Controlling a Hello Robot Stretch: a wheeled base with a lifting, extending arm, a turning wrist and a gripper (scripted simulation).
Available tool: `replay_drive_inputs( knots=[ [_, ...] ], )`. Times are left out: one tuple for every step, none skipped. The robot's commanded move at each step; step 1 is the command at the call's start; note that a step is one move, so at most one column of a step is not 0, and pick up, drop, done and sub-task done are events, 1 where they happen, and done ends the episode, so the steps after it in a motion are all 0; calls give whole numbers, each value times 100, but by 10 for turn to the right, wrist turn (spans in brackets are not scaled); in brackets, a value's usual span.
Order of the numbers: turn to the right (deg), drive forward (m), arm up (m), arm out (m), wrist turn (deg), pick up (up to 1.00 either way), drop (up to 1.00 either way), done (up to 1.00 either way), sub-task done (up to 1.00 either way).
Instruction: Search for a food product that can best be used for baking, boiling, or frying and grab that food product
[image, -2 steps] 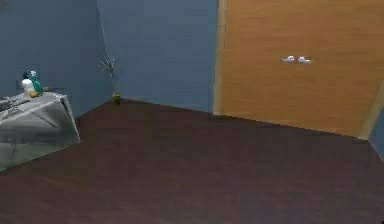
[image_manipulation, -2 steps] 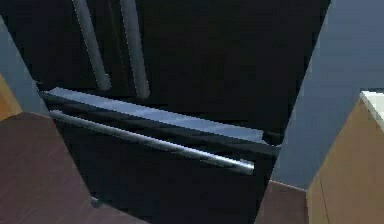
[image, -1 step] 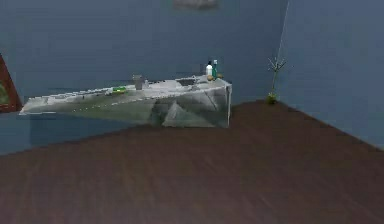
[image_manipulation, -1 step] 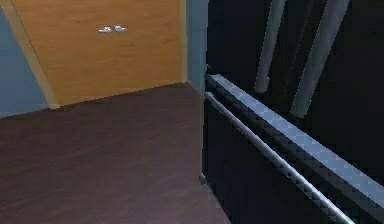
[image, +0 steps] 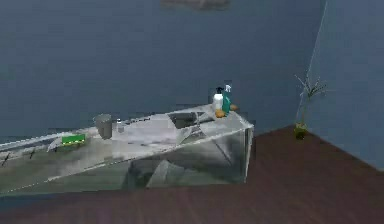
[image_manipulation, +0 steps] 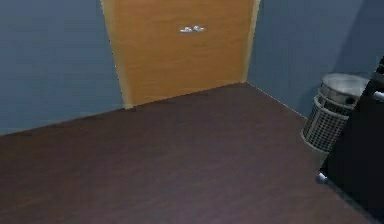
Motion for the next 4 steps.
replay_drive_inputs(
  knots=[
    [0,75,0,0,0,0,0,0,0],
    [-450,0,0,0,0,0,0,0,0],
    [-240,0,0,0,0,0,0,0,0],
    [-60,0,0,0,0,0,0,0,0]
  ],
)
